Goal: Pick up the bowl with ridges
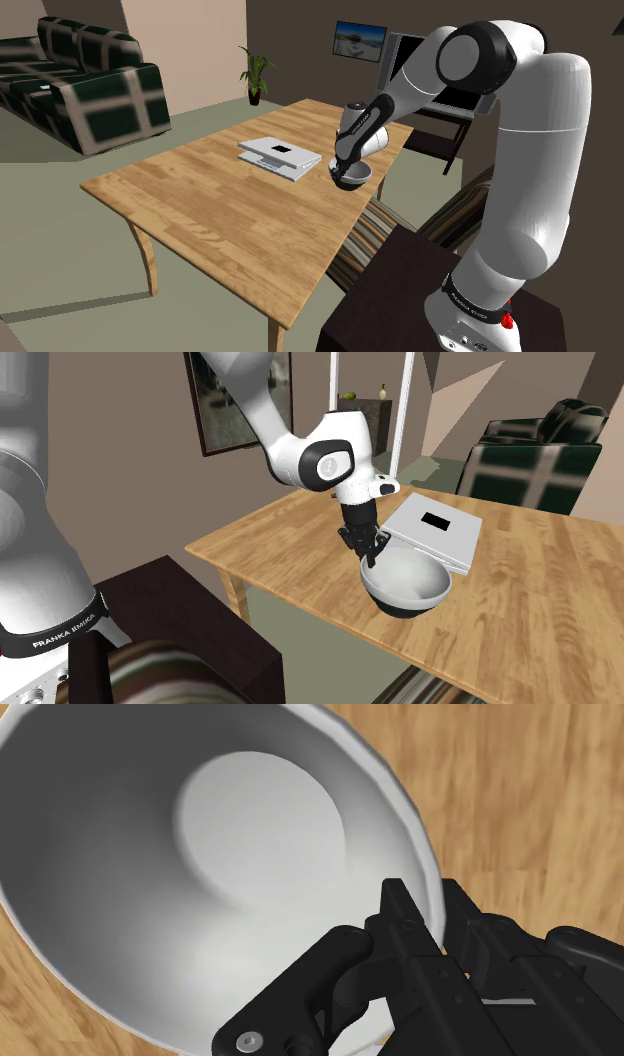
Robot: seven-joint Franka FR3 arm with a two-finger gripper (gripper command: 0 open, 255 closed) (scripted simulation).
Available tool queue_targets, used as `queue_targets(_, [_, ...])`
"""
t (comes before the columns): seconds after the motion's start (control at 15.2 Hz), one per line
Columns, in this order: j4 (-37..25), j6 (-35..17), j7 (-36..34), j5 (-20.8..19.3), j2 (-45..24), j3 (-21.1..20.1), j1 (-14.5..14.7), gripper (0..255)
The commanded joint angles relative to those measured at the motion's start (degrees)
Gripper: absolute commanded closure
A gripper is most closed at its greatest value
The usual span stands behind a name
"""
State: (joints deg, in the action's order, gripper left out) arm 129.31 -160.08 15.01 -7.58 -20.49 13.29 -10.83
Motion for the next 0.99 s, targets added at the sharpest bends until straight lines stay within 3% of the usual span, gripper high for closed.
queue_targets(0.0, [0.0,0.0,0.0,0.0,0.0,0.0,0.0,255])
queue_targets(0.26, [0.1,0.0,-0.1,0.0,0.0,0.0,0.0,255])
queue_targets(0.92, [-0.1,6.8,0.1,-0.9,6.7,0.7,0.7,255])
